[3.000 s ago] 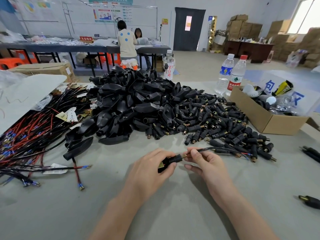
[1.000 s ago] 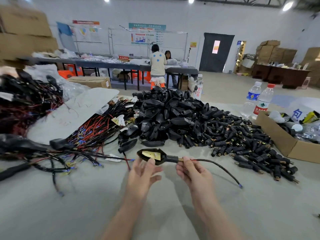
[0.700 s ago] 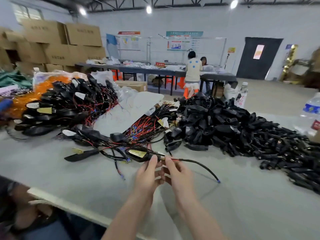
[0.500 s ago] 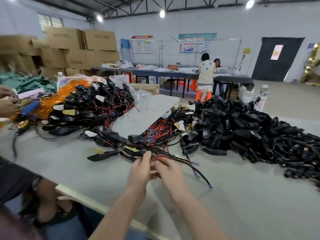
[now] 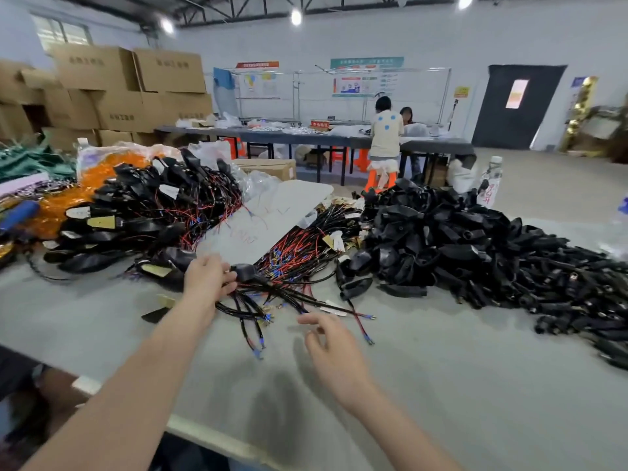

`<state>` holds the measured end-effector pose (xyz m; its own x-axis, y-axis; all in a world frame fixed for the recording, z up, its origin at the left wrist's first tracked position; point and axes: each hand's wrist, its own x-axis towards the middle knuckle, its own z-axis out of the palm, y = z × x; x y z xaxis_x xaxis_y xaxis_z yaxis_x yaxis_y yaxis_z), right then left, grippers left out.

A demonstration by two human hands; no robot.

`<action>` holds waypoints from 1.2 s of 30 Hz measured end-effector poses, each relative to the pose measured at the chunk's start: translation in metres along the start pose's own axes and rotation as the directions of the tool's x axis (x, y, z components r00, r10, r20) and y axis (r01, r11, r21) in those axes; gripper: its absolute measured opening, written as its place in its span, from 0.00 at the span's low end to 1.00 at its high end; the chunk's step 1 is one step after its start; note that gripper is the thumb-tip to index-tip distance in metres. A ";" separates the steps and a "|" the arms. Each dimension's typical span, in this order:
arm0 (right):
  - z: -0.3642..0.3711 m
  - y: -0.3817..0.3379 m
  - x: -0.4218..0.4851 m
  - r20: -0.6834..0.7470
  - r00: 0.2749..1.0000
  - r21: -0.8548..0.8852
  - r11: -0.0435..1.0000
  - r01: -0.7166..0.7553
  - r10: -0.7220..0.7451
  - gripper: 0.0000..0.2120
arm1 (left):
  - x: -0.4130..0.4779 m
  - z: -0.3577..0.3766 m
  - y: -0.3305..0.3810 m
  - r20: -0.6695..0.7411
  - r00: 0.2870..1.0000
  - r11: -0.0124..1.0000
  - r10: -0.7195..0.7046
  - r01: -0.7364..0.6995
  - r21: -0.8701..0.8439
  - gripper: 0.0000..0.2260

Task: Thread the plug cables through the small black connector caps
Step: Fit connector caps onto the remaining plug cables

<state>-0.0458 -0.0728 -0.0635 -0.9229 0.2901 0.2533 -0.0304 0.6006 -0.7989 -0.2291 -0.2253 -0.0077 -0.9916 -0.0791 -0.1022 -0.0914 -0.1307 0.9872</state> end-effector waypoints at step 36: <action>-0.140 0.127 0.006 -0.122 0.908 0.739 0.648 -0.187 0.401 0.12 | 0.007 0.176 -0.062 0.462 0.808 0.360 0.365 -0.581 0.730 0.11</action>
<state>-0.0011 0.1099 -0.0873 -0.8032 0.5952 -0.0243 -0.1304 -0.2155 -0.9677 -0.2468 -0.0442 -0.0482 -0.8769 0.3452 0.3346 0.4761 0.7204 0.5043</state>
